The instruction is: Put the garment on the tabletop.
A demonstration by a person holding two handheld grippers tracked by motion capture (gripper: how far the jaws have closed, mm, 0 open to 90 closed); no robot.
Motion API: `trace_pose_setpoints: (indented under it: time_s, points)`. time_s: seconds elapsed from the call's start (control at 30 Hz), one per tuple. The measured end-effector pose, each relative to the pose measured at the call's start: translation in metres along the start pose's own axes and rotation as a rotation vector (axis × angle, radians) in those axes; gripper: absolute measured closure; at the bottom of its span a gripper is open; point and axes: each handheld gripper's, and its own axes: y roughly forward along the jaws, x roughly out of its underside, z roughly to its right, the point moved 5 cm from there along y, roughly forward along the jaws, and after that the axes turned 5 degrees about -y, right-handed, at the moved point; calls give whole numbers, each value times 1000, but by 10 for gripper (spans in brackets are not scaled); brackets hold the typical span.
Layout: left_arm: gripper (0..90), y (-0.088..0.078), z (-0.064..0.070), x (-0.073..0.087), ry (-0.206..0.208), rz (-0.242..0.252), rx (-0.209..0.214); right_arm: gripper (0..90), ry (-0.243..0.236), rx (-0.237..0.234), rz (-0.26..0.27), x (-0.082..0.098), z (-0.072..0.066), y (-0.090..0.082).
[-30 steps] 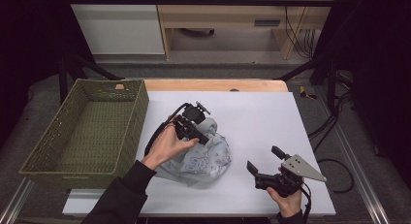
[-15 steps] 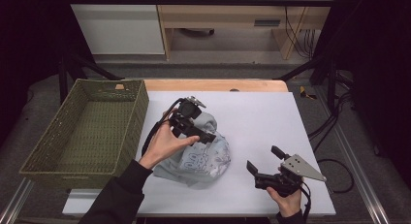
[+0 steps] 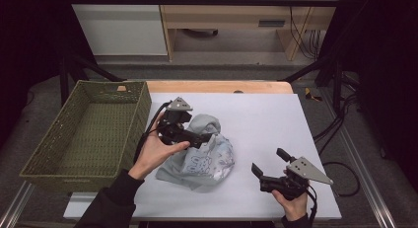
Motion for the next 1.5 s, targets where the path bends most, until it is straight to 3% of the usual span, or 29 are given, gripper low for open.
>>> trace_pose_setpoints:
  time_s: [0.43,0.67,0.83,0.93,1.17,1.5]
  points:
    - [41,-26,-9,39,-28,142,23,2,7,0,0,0,1,-1]
    - [40,-39,-15,62,-50,204,1,2,2,-7,0,-1,1,-1]
    - [39,-51,-14,79,-28,239,-38,2,3,-6,-3,0,1,-1]
    - [37,-59,-15,87,-38,274,-47,2,6,-7,0,0,1,-1]
    - [32,-72,-20,107,-60,296,-58,2,11,-7,-3,1,2,-2]
    - [28,-88,-29,117,-91,342,-91,2,14,-8,0,0,4,-5]
